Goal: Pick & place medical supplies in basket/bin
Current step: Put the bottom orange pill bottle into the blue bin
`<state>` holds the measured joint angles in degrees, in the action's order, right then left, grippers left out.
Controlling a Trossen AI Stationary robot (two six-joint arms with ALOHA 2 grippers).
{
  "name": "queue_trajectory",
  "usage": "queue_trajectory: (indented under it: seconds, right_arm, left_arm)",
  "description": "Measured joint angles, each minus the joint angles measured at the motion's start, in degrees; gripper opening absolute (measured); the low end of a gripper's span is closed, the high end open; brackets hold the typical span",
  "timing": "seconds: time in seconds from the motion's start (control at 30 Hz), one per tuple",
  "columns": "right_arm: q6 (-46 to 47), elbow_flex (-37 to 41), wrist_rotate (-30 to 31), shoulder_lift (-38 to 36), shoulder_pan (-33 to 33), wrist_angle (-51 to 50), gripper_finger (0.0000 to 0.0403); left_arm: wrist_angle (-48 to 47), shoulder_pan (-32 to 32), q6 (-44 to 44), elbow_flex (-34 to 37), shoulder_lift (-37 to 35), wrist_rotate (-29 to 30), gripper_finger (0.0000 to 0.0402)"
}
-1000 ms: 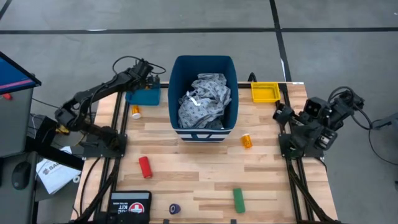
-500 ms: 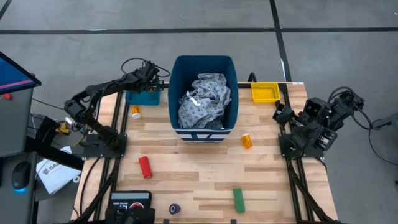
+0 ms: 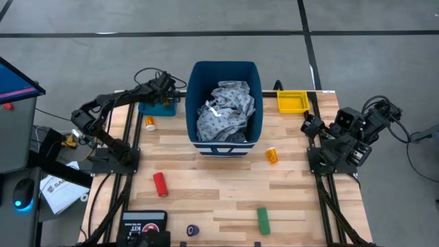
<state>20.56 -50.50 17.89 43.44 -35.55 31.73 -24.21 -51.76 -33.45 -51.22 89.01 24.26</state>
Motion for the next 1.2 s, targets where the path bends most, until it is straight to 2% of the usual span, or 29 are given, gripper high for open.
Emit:
queue_trajectory:
  seconds: [0.2, 0.97, 1.2]
  right_arm:
    - [0.0, 0.0, 0.0, -0.4, 0.0, 0.1, 0.026]
    - [0.0, 0.0, 0.1, -0.4, 0.0, 0.0, 0.026]
    - [0.0, 0.0, 0.0, -0.4, 0.0, 0.0, 0.026]
  left_arm:
    - [3.3, 0.6, 0.0, 0.9, 0.0, 0.1, 0.0205]
    - [2.2, 0.6, 4.7, 1.0, 0.0, 0.1, 0.0205]
    - [2.7, 0.6, 6.5, 1.0, 0.0, -0.8, 0.0233]
